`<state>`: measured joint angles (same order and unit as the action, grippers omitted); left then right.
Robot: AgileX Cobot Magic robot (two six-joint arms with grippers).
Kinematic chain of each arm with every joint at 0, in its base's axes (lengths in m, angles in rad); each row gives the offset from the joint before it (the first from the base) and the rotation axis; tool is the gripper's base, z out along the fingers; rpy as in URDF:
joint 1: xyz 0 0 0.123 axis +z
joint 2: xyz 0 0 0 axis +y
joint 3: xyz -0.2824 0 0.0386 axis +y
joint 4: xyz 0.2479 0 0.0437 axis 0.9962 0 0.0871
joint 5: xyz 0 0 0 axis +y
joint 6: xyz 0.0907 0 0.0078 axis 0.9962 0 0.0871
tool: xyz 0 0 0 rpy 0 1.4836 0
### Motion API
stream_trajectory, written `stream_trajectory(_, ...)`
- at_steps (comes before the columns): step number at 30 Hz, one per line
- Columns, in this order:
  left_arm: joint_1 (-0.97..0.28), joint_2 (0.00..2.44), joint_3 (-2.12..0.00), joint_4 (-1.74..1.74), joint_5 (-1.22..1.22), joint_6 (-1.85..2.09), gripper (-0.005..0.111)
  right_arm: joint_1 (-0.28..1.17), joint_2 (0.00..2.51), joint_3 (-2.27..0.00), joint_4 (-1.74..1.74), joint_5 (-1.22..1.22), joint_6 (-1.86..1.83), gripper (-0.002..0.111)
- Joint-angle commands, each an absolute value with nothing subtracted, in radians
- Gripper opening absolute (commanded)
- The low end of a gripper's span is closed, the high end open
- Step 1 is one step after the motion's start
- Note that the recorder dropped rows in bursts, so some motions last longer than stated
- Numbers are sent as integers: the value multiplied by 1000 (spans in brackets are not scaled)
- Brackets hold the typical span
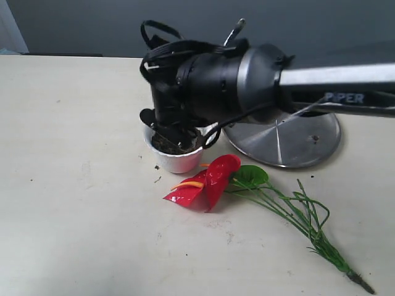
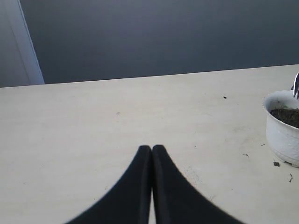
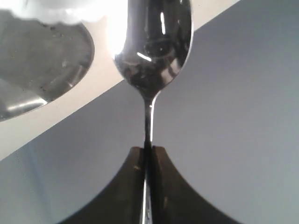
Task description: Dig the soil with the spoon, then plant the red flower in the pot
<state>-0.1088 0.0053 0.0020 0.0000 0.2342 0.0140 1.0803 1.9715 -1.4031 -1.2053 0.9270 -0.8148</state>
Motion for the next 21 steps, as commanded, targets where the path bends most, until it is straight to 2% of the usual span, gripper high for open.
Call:
stream_trajectory(1, -112, 0, 0, 0, 232, 10, 0, 1075, 2042, -1400, -1224, 922, -790, -1)
stream_trajectory(11, -112, 0, 0, 0, 232, 10, 0, 1117, 2101, -1400, -1160, 877, -789, -1)
stream_trajectory(21, -112, 0, 0, 0, 232, 10, 0, 1046, 2039, -1402, -1412, 980, -697, -1)
